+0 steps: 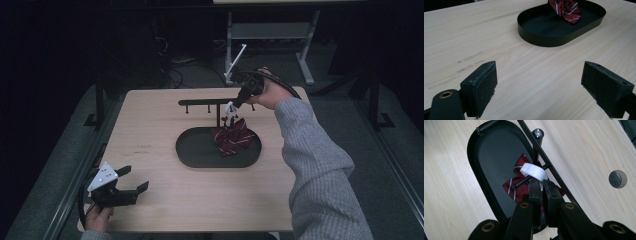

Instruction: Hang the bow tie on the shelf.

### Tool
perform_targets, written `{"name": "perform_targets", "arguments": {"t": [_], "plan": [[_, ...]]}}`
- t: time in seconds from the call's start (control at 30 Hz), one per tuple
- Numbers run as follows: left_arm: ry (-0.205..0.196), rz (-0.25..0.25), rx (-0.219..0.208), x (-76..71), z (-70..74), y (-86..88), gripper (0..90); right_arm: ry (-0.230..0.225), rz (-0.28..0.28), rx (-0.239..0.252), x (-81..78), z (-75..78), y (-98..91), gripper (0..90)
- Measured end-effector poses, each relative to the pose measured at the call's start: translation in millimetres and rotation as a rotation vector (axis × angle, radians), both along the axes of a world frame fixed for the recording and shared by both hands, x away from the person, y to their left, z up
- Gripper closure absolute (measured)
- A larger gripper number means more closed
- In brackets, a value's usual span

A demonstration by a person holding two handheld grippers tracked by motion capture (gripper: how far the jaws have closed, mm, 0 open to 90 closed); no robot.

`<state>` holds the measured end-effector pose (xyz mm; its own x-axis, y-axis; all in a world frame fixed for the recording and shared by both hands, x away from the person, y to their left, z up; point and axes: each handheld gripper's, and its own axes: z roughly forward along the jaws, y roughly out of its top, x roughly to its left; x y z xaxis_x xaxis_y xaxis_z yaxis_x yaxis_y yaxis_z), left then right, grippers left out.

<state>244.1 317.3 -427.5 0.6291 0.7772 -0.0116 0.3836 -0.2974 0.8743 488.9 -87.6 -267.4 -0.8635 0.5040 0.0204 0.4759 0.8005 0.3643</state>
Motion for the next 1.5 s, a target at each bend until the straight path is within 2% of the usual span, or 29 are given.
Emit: {"name": "perform_targets", "arguments": {"t": [0.37,0.47,0.83,0.93,1.03,1.5], "plan": [[0.001,-0.002,0.005,-0.5,0.1,0.3,13.1,0.006,-0.001,0.012,-5.1,-1.4,-6.8,79.0],[0.0,0.006,-0.011,-0.7,-0.1,-0.7,13.1,0.008,0.001,0.02,-7.4,-1.2,-8.0,79.0],[0.005,0.002,-0.004,-1.9,0.4,-0.3,13.1,0.008,-0.005,0.037,-15.5,-4.9,-17.7,76.1],[0.002,-0.003,-0.002,-1.7,0.0,-1.6,13.1,0.008,-0.006,0.027,-18.6,-4.3,-20.3,75.1],[0.004,-0.002,-0.004,-1.8,-0.1,-2.4,13.1,0.006,-0.007,0.054,-22.2,-2.6,-23.9,75.0],[0.005,-0.002,0.008,-2.0,0.4,-1.3,13.1,-0.001,-0.025,0.095,-41.3,-13.5,-46.7,71.7]]}}
